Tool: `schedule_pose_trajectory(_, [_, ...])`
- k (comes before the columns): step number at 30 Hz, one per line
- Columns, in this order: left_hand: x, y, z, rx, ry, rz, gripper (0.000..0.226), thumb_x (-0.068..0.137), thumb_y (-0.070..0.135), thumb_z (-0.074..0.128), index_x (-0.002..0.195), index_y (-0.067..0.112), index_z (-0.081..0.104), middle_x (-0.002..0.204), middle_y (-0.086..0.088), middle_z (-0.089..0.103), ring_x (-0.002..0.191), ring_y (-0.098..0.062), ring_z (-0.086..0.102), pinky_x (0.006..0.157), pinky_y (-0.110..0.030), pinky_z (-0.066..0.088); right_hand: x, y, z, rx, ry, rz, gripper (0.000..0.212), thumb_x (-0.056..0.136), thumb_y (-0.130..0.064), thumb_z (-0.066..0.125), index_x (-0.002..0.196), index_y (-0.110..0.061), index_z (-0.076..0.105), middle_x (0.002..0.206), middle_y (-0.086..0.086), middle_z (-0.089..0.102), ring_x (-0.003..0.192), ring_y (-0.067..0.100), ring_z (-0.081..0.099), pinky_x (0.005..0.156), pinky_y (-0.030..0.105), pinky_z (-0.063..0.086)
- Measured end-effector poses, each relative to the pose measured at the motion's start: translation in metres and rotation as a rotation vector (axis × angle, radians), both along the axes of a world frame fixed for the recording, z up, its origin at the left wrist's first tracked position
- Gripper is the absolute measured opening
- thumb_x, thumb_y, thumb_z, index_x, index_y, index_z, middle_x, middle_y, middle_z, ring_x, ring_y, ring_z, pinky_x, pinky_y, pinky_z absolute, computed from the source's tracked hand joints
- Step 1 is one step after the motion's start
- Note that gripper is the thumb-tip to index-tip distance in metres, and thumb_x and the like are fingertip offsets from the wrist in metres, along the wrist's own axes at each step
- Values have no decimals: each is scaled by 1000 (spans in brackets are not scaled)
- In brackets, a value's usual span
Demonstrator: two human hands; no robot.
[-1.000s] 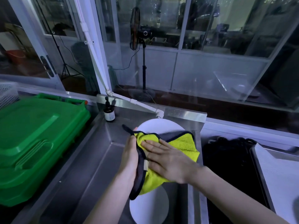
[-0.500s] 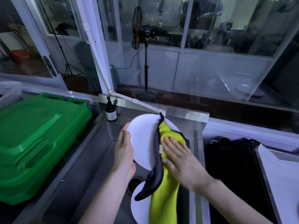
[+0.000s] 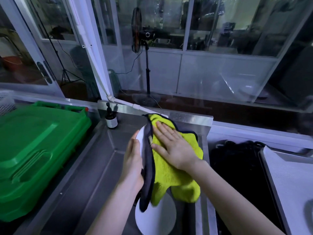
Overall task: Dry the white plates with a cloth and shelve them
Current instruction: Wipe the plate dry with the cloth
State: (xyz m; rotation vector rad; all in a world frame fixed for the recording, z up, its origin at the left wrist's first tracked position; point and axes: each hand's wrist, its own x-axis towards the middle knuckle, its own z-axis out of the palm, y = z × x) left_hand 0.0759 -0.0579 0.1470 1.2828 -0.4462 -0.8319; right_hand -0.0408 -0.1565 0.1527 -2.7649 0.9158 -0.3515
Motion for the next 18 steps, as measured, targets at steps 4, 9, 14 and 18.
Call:
schedule_pose_trajectory(4, [9,5,3,4,27,97,31,109,33,38,126,42,61,130,21,62,116,4,56,93,-21,46,-25,-9,-7,-63,92,-163,65,99,-59,21,156,-32,4,161,-16,-7,148,4,-12,122,32,-6])
schedule_pose_trajectory(9, [25,7,2,-11,94,96,36,108,34,35,136,39,59,132,10,66,119,-13,64,100,-41,53,-54,31,-12,20,118,108,59,103,-51,19,156,-26,14,161,-16,-8,147,5,-18,122,38,-6])
schedule_pose_trajectory(14, [-1,3,-13,41,180,-15,37,110,37,33,127,25,64,123,1,71,122,-14,62,91,-26,52,-21,50,-4,52,63,272,51,105,-40,31,154,-28,24,161,-16,-2,149,4,-10,120,30,-13])
schedule_pose_trajectory(18, [-7,4,-13,53,169,-67,36,107,47,40,133,35,61,132,5,68,122,-14,64,102,-36,51,-2,19,8,-67,84,100,55,104,-43,30,155,-28,17,162,-14,-3,149,6,-8,122,34,-5])
